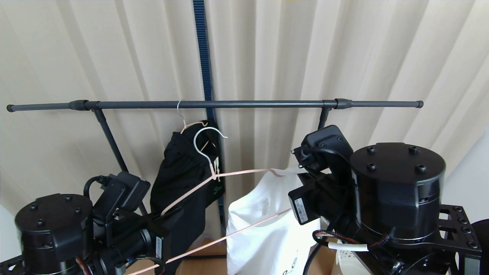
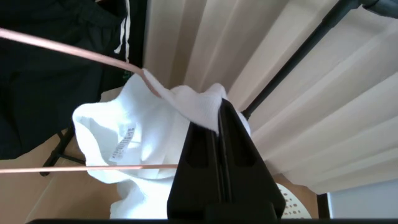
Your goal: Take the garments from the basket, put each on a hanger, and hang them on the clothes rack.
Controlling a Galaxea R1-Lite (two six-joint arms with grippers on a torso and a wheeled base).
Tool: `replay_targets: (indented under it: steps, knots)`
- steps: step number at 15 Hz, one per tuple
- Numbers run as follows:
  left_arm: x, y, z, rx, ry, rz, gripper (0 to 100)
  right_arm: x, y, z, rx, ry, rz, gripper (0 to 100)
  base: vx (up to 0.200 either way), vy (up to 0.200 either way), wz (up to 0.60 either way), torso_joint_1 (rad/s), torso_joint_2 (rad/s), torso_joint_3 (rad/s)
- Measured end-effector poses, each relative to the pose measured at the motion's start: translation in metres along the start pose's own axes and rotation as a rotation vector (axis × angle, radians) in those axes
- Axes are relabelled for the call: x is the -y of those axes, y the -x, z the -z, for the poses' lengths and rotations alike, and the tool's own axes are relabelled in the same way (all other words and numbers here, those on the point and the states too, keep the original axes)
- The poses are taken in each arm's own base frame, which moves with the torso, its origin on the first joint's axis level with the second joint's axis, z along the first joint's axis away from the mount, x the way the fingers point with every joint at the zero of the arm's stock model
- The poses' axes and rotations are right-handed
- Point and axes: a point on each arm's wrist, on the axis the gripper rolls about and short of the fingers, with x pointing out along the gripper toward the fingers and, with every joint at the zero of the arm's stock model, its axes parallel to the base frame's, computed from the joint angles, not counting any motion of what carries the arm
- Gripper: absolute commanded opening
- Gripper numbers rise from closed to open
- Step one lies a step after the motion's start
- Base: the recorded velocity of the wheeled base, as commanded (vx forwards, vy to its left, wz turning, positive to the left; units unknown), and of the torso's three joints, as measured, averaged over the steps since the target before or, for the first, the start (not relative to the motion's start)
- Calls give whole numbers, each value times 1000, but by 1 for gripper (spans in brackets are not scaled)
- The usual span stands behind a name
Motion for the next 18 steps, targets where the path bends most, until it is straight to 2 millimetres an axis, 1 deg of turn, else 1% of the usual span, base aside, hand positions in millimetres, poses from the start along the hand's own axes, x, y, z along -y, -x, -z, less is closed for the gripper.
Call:
replay_targets:
  steps: [4, 7, 10, 15, 18]
  knots:
    - [0, -4, -4, 11, 3, -29, 0, -2, 2, 2, -2, 12, -8, 0, 0, 0, 0, 0, 0, 0]
    - [6, -8, -7, 15, -6, -31, 0, -18, 8, 6, -3, 28, -58, 0, 0, 0, 0, 0, 0, 0]
    - [13, -14, -5, 1, -17, -33, 0, -32, 12, 9, -5, 19, -96, 0, 0, 0, 0, 0, 0, 0]
    - [16, -17, -3, -11, -21, -22, 0, -45, 18, 4, 8, -54, -143, 0, 0, 0, 0, 0, 0, 0]
    - [22, -14, -1, -6, -30, 9, 0, -51, 15, -7, 27, -150, -148, 0, 0, 0, 0, 0, 0, 0]
